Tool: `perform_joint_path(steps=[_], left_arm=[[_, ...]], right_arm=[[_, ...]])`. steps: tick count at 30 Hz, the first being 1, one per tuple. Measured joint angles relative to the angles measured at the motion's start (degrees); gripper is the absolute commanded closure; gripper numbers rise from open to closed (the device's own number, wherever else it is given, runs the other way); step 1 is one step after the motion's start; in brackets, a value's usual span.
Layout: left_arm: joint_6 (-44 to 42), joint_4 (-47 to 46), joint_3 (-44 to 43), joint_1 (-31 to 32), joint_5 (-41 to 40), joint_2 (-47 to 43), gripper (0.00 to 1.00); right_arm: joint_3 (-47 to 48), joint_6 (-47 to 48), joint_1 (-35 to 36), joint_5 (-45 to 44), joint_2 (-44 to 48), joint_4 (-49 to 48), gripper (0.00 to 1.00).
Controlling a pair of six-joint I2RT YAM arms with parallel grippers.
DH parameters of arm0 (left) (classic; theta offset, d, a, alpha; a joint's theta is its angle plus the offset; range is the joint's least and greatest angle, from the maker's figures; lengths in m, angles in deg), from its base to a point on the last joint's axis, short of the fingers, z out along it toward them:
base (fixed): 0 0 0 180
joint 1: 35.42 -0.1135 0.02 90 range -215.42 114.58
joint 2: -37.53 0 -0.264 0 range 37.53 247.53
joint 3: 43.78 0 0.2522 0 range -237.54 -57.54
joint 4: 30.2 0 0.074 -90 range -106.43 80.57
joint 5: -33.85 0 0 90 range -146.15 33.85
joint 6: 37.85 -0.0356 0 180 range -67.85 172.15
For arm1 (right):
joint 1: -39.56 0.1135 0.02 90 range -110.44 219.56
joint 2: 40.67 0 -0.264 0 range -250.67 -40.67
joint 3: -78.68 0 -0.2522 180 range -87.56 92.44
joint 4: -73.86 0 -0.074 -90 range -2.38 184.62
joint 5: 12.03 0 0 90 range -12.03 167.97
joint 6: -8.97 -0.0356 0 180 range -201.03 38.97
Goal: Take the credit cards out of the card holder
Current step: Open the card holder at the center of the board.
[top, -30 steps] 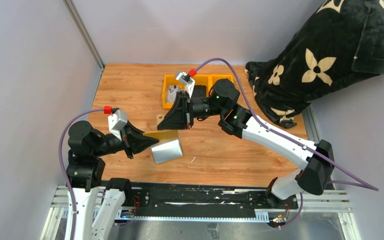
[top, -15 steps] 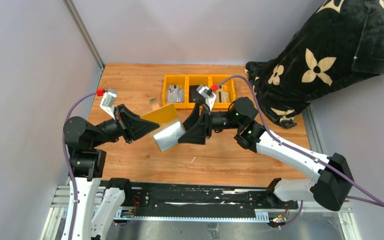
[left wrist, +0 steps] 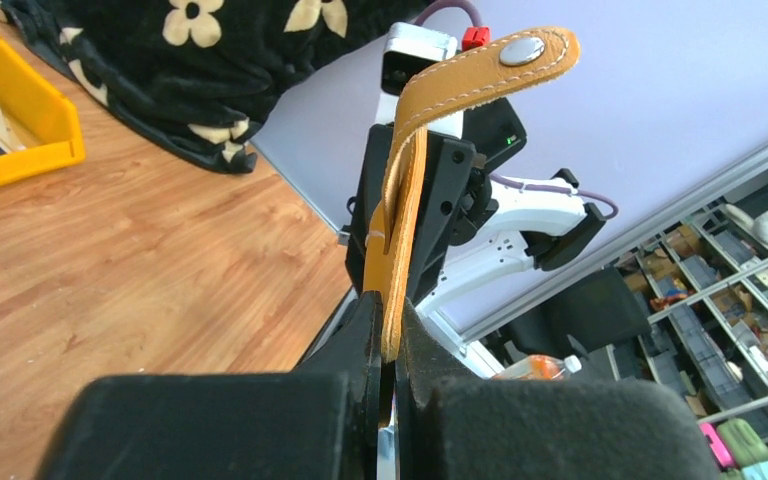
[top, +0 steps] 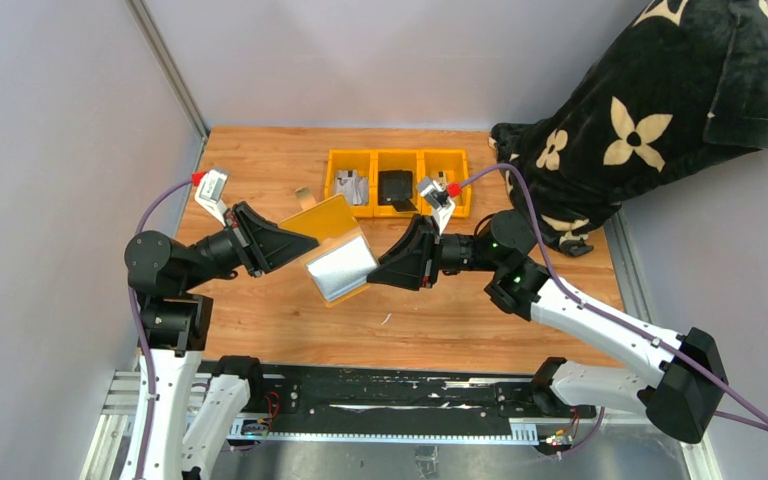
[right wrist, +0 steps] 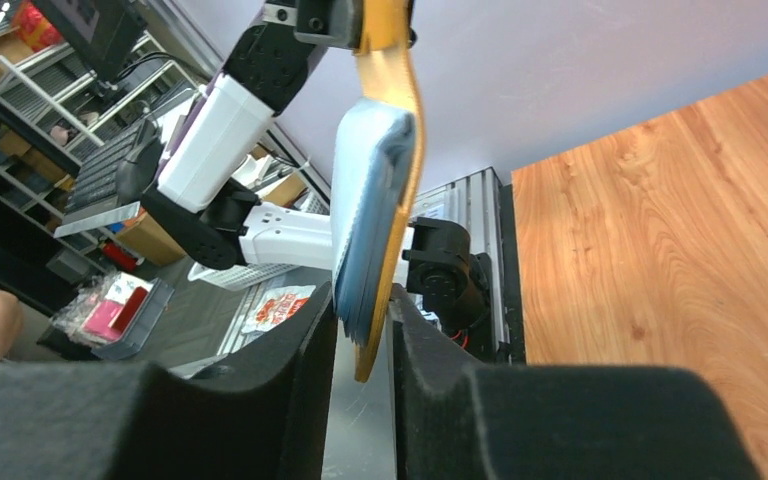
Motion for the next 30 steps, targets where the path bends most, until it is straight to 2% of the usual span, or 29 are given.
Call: perform_joint_path(steps=[3, 8, 11, 16, 24, 30], left_arm=[[0.6, 0.0, -0.3, 0.0, -0.2, 0.0, 1.0], [1.0, 0.2, -1.0, 0.0, -0.3, 0.1, 1.0], [1.0, 0.1, -1.7, 0.0, -0.4, 0.3, 1.0], [1.2, 0.4, -2.3, 0.0, -0.8, 0.5, 1.0], [1.2, 2.3, -2.7, 0.0, -1.6, 0.5, 1.0], [1.0, 2.9, -3.4, 0.0, -3.1, 0.5, 1.0]], right_arm=[[0.0, 1.1, 0.0, -1.5, 0.0, 1.1, 0.76], [0.0, 3.3, 0.0, -2.3, 0.0, 1.7, 0.56], [0.0, 5.0, 0.4, -2.2, 0.1, 2.4, 0.54], [0.0, 8.1, 1.6, -2.3, 0.2, 4.5, 0.6], [2.0, 11.1, 2.1, -4.9, 0.2, 7.3, 0.81], [3.9, 11.6, 2.2, -8.4, -0.9, 8.5, 0.82]])
